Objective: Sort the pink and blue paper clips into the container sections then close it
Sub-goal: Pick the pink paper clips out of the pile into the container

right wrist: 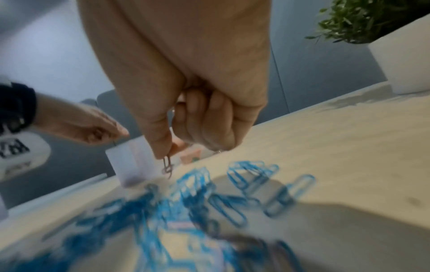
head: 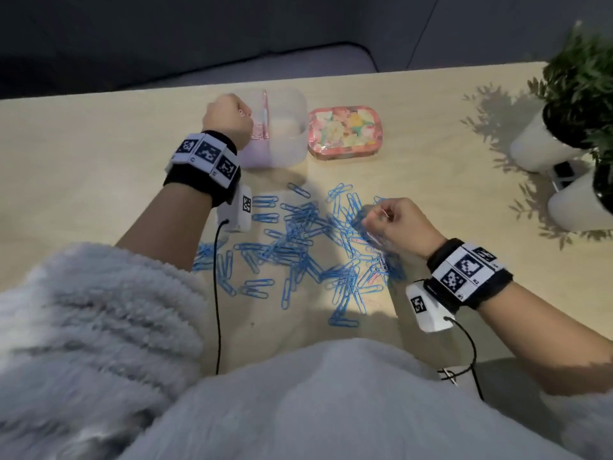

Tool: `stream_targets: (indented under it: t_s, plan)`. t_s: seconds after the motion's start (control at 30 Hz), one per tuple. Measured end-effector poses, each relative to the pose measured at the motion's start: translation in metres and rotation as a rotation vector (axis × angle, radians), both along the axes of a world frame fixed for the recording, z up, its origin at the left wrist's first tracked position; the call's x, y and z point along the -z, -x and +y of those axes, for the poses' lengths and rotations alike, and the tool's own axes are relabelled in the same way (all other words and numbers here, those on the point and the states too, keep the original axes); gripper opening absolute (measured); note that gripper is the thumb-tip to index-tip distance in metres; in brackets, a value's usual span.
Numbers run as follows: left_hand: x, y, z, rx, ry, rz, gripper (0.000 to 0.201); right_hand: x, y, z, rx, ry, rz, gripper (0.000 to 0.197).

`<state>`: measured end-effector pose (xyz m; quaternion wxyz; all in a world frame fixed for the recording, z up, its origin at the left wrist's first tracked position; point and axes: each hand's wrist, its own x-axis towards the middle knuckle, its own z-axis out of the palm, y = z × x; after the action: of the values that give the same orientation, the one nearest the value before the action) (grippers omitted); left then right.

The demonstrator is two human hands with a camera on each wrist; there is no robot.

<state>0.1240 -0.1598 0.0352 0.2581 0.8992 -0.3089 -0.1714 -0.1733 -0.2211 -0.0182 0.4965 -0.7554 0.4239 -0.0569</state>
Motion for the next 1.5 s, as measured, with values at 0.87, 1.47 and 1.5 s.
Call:
stream_targets:
  t_s: [0.87, 1.47, 1.5]
  plan:
    - [0.032, 0.039, 0.109, 0.061, 0.184, 0.358, 0.015, -0.069, -0.24, -0.005, 0.028, -0.478, -0.274, 0.014]
    - [0.064, 0.187, 0.056, 0.886, -0.207, 0.178, 0.014, -0.004, 0.067, 0.016, -0.099, 0.153, 0.196, 0.032]
    - [0.064, 0.192, 0.053, 0.906, -0.22, 0.158, 0.016, 0.002, 0.071, 0.02, -0.113, 0.187, 0.228, 0.024]
